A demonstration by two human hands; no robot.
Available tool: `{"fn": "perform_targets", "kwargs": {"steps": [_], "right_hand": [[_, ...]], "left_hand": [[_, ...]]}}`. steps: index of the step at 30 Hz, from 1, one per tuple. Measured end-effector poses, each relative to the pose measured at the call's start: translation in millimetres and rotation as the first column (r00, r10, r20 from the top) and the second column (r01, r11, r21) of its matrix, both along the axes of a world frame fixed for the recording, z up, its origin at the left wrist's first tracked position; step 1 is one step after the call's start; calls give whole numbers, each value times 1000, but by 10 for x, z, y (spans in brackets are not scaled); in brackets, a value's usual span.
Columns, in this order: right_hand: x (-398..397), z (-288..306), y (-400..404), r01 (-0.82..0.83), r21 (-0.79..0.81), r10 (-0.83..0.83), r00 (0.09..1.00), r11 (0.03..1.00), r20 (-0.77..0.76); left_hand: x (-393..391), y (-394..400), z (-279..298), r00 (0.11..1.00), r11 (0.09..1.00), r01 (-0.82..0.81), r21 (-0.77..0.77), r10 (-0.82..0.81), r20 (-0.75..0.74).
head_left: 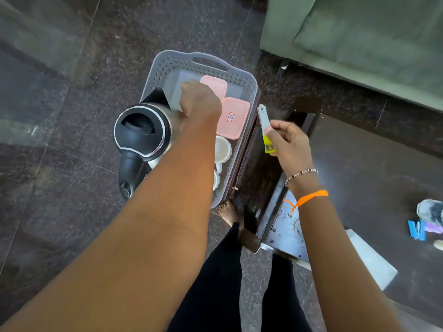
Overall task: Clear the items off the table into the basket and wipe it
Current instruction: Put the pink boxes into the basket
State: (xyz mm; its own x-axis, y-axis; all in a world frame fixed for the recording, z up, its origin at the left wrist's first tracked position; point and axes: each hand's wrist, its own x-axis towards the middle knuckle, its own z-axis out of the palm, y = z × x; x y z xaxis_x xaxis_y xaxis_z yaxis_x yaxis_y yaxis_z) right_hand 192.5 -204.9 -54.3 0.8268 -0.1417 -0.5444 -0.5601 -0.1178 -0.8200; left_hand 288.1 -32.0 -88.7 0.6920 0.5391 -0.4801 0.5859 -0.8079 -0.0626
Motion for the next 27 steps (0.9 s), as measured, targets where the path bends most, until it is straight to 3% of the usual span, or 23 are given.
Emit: {"fn": "perform_targets", "kwargs": {"steps": [5,9,13,16,20,24,27], "right_hand": [[519,-45,147,-118,-215,153,976,969,154],[887,-162,310,-298,-412,398,899,861,180],[1099,-272,481,-453,-602,620,779,657,90],[1169,-329,582,-493,-697,702,712,521,21],[1202,-387,680,-492,-809,766,638,321,-83],[1255,-434,736,-508,-825,762,628,247,-158],[1297,-454,756,-544,-801,723,655,250,-218]], "left_hand": [[-32,69,-92,970,979,170,114,-146,-192],[-47,53,-93,948,971,203,126,-163,-272],[-171,-61,-83,944,956,280,91,-256,-208],[-310,-131,-75,897,917,397,-24,-394,-200],[-352,-110,-52,856,890,442,-111,-455,-246],[-369,-81,18,818,870,476,-130,-492,-297],[-375,-108,80,855,898,409,-165,-440,-274]]}}
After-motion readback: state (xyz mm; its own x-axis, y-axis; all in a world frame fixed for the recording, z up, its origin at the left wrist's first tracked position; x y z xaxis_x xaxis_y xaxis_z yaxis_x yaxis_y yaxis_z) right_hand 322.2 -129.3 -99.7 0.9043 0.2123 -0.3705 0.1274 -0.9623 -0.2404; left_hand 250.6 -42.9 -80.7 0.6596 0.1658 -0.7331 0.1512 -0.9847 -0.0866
